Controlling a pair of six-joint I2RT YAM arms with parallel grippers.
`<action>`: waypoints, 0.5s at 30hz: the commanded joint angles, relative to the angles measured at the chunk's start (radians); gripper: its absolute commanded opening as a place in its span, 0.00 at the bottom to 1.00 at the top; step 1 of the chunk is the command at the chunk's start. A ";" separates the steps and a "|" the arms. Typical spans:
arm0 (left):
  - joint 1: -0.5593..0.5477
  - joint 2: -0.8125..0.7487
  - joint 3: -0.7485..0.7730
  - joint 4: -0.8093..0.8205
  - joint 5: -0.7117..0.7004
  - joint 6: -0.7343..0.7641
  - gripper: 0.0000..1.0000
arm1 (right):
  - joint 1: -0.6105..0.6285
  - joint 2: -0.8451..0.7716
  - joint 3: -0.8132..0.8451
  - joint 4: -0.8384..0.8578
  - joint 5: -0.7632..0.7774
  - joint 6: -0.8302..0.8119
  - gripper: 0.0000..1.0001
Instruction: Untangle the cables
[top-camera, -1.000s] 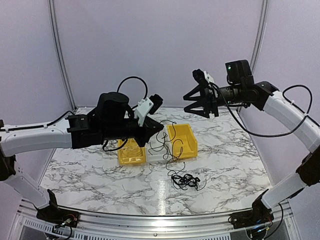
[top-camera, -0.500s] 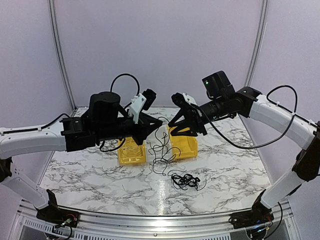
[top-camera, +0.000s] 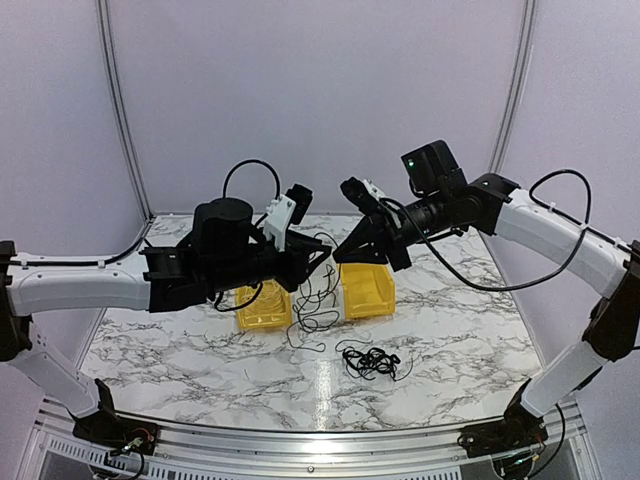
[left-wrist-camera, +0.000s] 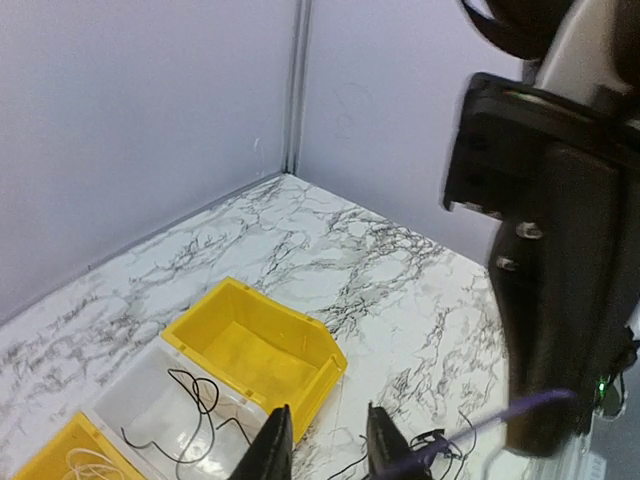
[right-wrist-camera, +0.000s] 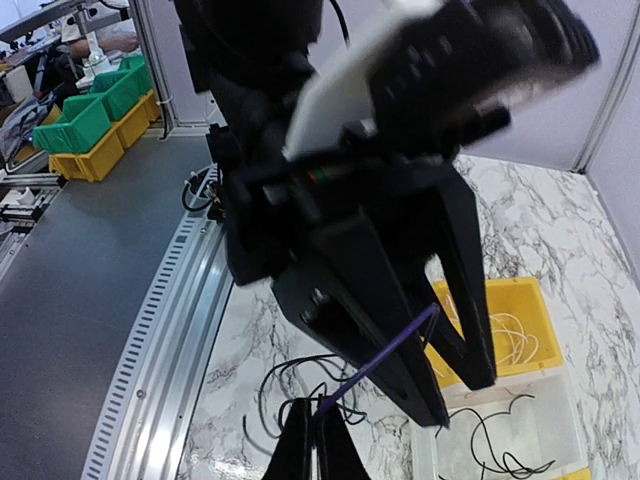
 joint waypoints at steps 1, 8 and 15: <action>-0.003 0.100 -0.035 0.183 -0.165 -0.135 0.33 | 0.010 -0.003 0.065 0.011 -0.134 0.071 0.00; -0.003 0.286 -0.072 0.324 -0.227 -0.263 0.27 | 0.006 -0.019 0.157 -0.076 -0.237 0.047 0.00; -0.022 0.326 -0.231 0.407 -0.228 -0.383 0.22 | -0.071 -0.022 0.331 -0.147 -0.294 0.019 0.00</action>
